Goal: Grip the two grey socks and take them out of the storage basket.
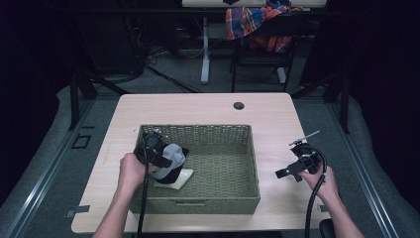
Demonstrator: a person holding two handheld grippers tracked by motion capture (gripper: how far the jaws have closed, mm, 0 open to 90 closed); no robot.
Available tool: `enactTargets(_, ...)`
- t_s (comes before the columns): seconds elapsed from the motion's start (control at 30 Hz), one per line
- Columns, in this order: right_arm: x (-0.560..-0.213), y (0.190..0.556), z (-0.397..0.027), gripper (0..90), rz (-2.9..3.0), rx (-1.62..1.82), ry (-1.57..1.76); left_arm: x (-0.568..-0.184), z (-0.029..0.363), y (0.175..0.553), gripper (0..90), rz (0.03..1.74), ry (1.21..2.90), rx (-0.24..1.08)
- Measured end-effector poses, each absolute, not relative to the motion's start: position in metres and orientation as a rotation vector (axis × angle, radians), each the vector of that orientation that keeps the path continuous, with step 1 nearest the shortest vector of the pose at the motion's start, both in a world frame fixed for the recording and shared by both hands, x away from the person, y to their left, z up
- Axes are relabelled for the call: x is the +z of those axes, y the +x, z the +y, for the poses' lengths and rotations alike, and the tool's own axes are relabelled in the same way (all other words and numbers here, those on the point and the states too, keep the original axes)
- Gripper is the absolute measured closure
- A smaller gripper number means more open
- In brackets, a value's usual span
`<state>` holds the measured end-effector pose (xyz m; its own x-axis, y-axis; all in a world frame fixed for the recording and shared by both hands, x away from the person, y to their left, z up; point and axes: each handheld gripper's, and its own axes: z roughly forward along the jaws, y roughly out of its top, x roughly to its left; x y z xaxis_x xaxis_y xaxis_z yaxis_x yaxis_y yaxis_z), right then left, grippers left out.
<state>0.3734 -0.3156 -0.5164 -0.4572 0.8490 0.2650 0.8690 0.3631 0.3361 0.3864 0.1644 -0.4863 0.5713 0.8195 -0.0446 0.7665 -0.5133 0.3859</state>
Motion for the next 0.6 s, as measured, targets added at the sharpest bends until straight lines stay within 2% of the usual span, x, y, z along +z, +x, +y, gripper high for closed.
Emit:
enactTargets(0.17, -0.518, 0.373, -0.315, 2.2, -2.539, -0.697, -1.639, -0.496, 0.160, 0.388, 46.9, 1.291, 2.493, 0.168)
enactTargets(0.37, -0.518, 0.373, -0.315, 2.8, -2.550, -0.675, -1.615, -0.500, 0.158, 0.390, 54.1, 1.309, 2.519, 0.233)
enactTargets(0.6, -0.518, 0.373, -0.315, 3.1, -2.548, -0.675, -1.614, -0.502, 0.159, 0.387, 78.9, 1.284, 2.509, 0.250)
